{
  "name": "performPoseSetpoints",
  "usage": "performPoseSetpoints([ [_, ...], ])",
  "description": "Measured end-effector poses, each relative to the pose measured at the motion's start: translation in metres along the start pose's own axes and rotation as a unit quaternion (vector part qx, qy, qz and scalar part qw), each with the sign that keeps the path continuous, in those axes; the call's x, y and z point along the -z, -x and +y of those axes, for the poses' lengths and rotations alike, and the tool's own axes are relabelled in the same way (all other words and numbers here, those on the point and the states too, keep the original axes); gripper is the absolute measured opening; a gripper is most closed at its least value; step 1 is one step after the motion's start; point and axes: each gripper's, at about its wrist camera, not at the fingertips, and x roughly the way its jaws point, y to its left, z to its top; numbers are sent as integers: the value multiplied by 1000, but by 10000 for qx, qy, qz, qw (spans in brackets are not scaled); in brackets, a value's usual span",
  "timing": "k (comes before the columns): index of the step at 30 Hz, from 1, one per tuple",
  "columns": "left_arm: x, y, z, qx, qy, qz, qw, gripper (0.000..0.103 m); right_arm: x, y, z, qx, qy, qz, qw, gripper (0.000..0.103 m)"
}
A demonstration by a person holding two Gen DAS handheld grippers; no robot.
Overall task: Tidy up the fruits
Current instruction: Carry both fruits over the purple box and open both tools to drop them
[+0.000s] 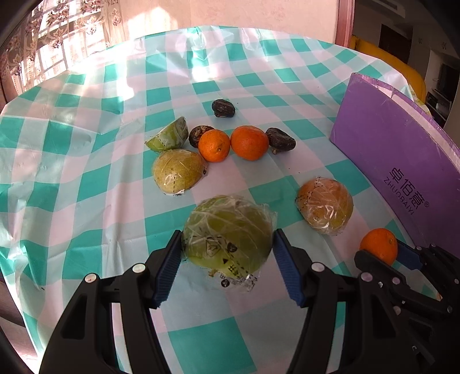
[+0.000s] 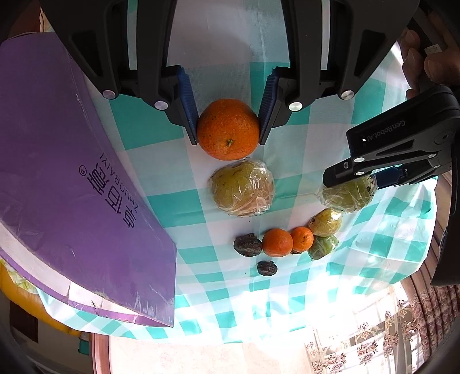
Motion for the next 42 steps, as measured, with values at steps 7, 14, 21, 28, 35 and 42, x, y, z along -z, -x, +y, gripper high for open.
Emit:
performPoseSetpoints([
  [7,-6,32,-8,-122,-97,-306,9994,63,-2,26,4,-133,107,-217,9996,40],
  [14,-16,65,-19,-141,-173,-629,9978,63,-11,65,4,-240,174,-641,9975,40],
  [21,-33,102,-37,-101,-316,-1036,9941,63,-25,110,-9,-252,145,-1169,9927,40],
  [28,-49,124,-76,145,-643,-1305,9893,63,-36,145,-40,-61,-34,-1537,9881,40],
  [35,-66,127,-132,489,-1111,-1384,9829,63,-40,145,-90,336,-346,-1441,9884,40],
  [42,-84,111,-185,868,-1511,-1261,9766,63,-44,128,-142,740,-540,-1142,9892,40],
])
